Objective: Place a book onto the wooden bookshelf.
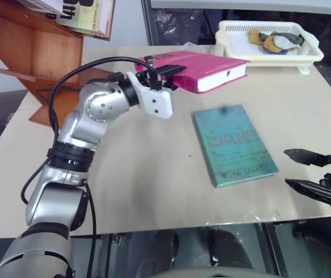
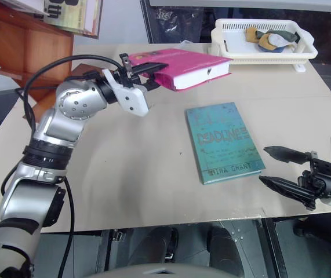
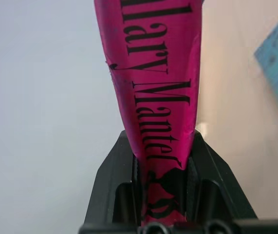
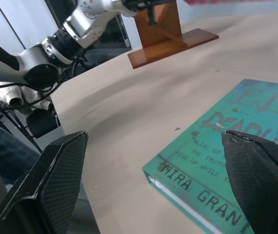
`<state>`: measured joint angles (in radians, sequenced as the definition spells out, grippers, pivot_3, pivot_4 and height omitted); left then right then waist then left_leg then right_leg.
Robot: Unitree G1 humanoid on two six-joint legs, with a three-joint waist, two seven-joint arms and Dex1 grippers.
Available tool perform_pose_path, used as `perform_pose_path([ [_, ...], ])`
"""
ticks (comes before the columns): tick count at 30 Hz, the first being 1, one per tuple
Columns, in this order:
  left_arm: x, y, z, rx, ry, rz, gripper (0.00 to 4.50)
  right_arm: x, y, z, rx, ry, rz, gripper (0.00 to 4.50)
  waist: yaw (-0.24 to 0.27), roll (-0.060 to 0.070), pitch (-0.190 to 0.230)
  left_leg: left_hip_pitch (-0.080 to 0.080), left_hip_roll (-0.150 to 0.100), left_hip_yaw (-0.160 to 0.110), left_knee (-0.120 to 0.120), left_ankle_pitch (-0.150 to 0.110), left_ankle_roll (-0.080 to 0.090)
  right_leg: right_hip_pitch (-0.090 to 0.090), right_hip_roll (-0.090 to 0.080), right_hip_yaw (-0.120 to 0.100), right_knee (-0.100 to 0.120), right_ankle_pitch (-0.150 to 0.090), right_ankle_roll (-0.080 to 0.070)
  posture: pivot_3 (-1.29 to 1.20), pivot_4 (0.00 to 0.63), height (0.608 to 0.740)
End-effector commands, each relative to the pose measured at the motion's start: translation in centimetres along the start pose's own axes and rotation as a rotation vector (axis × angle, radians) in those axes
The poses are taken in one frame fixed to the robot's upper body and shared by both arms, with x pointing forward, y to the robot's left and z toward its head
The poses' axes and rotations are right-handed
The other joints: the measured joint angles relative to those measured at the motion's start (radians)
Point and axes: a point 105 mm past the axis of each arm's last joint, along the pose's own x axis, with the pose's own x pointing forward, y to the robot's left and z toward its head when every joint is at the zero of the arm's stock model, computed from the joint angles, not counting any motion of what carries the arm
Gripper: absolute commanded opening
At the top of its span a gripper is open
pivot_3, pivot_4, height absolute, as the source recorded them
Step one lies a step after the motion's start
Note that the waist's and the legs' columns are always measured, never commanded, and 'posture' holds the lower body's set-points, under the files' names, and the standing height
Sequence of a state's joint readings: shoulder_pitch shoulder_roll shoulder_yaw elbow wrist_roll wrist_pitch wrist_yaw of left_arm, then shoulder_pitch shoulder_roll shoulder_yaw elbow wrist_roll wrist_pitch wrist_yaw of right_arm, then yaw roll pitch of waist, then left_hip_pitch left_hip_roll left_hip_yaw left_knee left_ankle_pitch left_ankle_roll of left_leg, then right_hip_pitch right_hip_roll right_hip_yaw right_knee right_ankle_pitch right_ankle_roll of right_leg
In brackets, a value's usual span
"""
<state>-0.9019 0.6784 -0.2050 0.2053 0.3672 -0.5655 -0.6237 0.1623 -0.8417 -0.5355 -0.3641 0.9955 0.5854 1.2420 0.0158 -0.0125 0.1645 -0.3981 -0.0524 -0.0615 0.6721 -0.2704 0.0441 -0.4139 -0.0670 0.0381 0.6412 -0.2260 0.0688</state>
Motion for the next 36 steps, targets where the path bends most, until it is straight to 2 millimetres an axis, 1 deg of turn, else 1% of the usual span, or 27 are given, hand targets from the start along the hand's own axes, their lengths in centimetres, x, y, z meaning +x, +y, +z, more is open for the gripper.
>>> perform_pose_path([
  [1, -0.7, 2.5, 1.1, 0.127, -0.025, 0.005, 0.91, 0.2, -0.2, 0.6, -0.021, 0.001, 0.029, 4.50, -0.001, 0.000, 0.000, 0.000, 0.000, 0.000, 0.000, 0.000, 0.000, 0.000, 0.001, 0.000, 0.000, 0.000, 0.000, 0.00, 0.150, 0.740],
  [8, -2.6, 2.8, 1.2, 0.125, 0.025, -0.152, 0.91, 0.2, -2.0, 1.6, -0.061, -0.035, 0.020, 4.50, -0.006, 0.000, 0.000, 0.000, 0.000, 0.000, 0.001, -0.001, 0.002, 0.000, 0.004, 0.000, 0.001, 0.000, 0.000, 0.00, 0.150, 0.740],
  [12, -4.0, 4.1, 0.7, 0.160, 0.083, -0.180, 0.91, 0.0, -3.3, 1.9, -0.067, -0.061, 0.009, 4.50, -0.003, 0.000, 0.000, 0.000, 0.001, 0.000, 0.001, -0.001, 0.002, 0.000, 0.004, -0.001, 0.001, 0.000, 0.000, 0.00, 0.150, 0.740],
  [15, -5.0, 4.5, 0.3, 0.179, 0.123, -0.205, 0.91, 0.0, -4.0, 1.9, -0.063, -0.075, 0.011, 4.50, -0.004, 0.000, 0.001, 0.000, 0.001, 0.000, 0.002, -0.001, 0.002, 0.000, 0.005, -0.001, 0.002, 0.000, 0.000, 0.00, 0.150, 0.740],
  [20, -6.9, 5.0, -0.6, 0.201, 0.207, -0.243, 0.91, 0.1, -4.6, 1.9, -0.050, -0.082, 0.038, 4.50, -0.006, 0.001, 0.001, 0.000, 0.001, 0.000, 0.002, -0.001, 0.002, 0.000, 0.005, -0.001, 0.002, 0.000, 0.000, 0.00, 0.150, 0.740],
  [24, -8.2, 4.9, -1.3, 0.188, 0.267, -0.266, 0.91, 0.4, -4.9, 1.7, -0.041, -0.071, 0.059, 4.50, -0.006, 0.001, 0.001, 0.001, 0.001, 0.000, 0.002, -0.001, 0.002, 0.000, 0.005, -0.001, 0.002, 0.000, 0.000, 0.00, 0.150, 0.740],
  [33, -9.9, 4.9, -1.9, 0.171, 0.339, -0.276, 0.91, 1.0, -5.7, 2.0, -0.046, -0.060, 0.091, 4.50, -0.006, 0.001, 0.001, 0.001, 0.001, 0.000, 0.002, -0.001, 0.002, 0.000, 0.005, -0.001, 0.002, 0.000, 0.000, 0.00, 0.150, 0.740],
  [36, -10.8, 4.9, -2.2, 0.175, 0.368, -0.293, 0.91, 1.1, -5.9, 2.0, -0.048, -0.055, 0.097, 4.50, -0.006, 0.001, 0.001, 0.001, 0.001, 0.000, 0.002, -0.001, 0.002, 0.000, 0.005, -0.001, 0.002, 0.000, 0.000, 0.00, 0.150, 0.740],
])
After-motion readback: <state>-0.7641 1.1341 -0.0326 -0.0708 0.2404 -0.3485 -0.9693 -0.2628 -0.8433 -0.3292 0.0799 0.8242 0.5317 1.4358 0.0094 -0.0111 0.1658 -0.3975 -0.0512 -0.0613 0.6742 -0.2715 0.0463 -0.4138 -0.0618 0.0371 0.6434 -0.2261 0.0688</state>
